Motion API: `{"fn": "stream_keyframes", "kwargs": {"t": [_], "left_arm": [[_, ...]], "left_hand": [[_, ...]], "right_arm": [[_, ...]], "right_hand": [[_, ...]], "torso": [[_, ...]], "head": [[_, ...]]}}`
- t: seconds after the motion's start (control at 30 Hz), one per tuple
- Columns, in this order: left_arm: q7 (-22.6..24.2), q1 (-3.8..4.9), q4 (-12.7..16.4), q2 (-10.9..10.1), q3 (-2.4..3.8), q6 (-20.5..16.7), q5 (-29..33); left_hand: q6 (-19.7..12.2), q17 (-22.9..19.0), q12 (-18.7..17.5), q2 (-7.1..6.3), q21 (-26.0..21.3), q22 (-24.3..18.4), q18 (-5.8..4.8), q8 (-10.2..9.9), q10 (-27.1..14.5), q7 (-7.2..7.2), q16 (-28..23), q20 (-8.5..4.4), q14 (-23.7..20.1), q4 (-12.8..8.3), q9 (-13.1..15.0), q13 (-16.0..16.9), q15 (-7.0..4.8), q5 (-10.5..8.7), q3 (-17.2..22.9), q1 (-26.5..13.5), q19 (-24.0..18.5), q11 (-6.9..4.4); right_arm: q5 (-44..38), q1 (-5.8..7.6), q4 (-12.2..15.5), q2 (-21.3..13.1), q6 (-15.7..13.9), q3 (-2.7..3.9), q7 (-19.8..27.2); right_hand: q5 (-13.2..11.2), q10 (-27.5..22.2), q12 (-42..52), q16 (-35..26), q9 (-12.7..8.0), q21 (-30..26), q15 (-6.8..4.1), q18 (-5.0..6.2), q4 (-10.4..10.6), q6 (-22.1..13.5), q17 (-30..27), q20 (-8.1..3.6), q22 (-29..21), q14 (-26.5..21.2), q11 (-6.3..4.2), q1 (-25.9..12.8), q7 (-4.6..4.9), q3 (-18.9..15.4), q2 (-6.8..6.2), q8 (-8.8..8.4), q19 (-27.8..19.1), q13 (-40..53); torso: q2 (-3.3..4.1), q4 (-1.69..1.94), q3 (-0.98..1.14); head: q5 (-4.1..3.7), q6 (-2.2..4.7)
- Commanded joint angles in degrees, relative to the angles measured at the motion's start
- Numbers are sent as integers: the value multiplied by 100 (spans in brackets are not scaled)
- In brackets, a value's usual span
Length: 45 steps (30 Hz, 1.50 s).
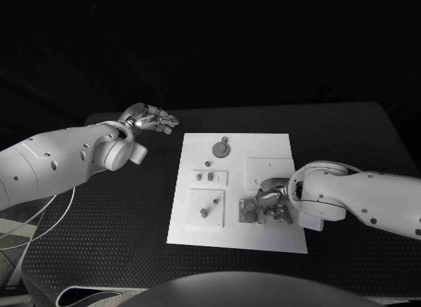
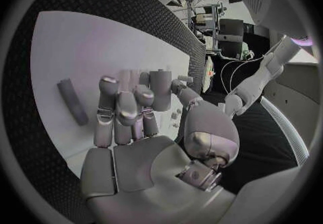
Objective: Assemble the parts on the task board
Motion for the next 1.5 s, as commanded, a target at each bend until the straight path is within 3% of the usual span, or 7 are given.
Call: {"fn": "stream_keyframes", "kwargs": {"t": [0.03, 0.3, 0.4, 0.6, 1.03, 1.43, 1.5], "left_arm": [[29, 4, 17, -4, 2, 56, 24], [32, 4, 20, -1, 2, 55, 24], [33, 4, 18, 0, 2, 52, 24], [35, 4, 21, -4, 2, 47, 24], [29, 4, 27, -8, 2, 48, 25], [27, 5, 32, -10, 2, 47, 25], [25, 5, 32, -12, 2, 46, 25]], "left_hand": [[-51, 7, 24, -18, 37, -7, 56, 36, -20, 6, -22, 18, 41, 35, -9, -10, 8, -25, 5, -46, 22, -7], [-52, 10, 24, -19, 36, -8, 56, 36, -21, 6, -25, 18, 41, 36, -11, -11, 8, -25, 6, -46, 22, -6], [-52, 11, 24, -19, 37, -8, 56, 36, -21, 6, -26, 18, 41, 36, -11, -11, 8, -25, 6, -46, 22, -6], [-53, 13, 24, -20, 37, -9, 56, 37, -21, 6, -28, 18, 42, 37, -12, -12, 8, -25, 7, -45, 21, -6], [-57, 24, 24, -28, 37, -12, 56, 37, -23, 9, -37, 21, 44, 48, -16, -15, 11, -27, 0, -63, 21, -5], [-59, 28, 23, -30, 37, -13, 57, 37, -25, 9, -41, 20, 44, 48, -17, -16, 12, -27, 0, -62, 20, -4], [-60, 29, 23, -30, 37, -13, 57, 38, -25, 9, -42, 20, 44, 48, -17, -16, 12, -27, 1, -62, 20, -5]], "right_arm": [[-46, -40, -23, 18, -84, -25, -7], [-63, -41, -24, 17, -140, -25, 3], [-71, -41, -26, 14, -148, -25, 6], [-81, -41, -23, 12, -145, -25, 8], [-85, -41, -55, 3, -150, -25, -4], [-85, -41, -52, -8, -132, -25, -2], [-85, -41, -50, -14, -146, -25, -2]], "right_hand": [[-9, -42, 23, -2, -8, -27, -5, 147, 67, -48, -8, -28, 96, -10, 17, 5, 40, 13, -98, -43, 3, -11], [-11, -64, 35, -11, 3, -53, 3, 147, 341, -81, -29, -42, 91, -8, 29, 19, 48, 164, -402, -65, 23, -30], [-13, -66, 38, -11, 4, -54, 5, 147, 364, -90, -30, -44, 92, -8, 28, 34, 52, 178, -430, -70, 25, -31], [-17, -79, 47, -13, 20, -61, 11, 147, 525, -110, -39, -49, 95, -6, 36, 107, 58, 258, -631, -77, 40, -41], [-23, -97, 59, -19, 52, -74, 15, 147, 826, -129, -52, -50, 97, -9, 39, 175, 63, 341, -883, -79, 45, -56], [-29, -109, 67, -19, 74, -78, 14, 147, 1050, -138, -55, -52, 103, -14, 39, 183, 63, 354, -1008, -80, 40, -65], [64, -111, 71, -16, 80, -77, 14, 147, 1099, -139, -55, -54, 104, -13, 38, 200, 63, 364, -1018, -80, 38, -67]], "torso": [[2, 2, 1], [0, -2, 0], [0, -2, 0], [0, 0, -1], [-1, 0, -2], [2, 0, -2], [2, 1, -1]], "head": [[3, -6], [12, -18], [12, -18], [11, -25], [20, -29], [23, -44], [24, -49]]}}
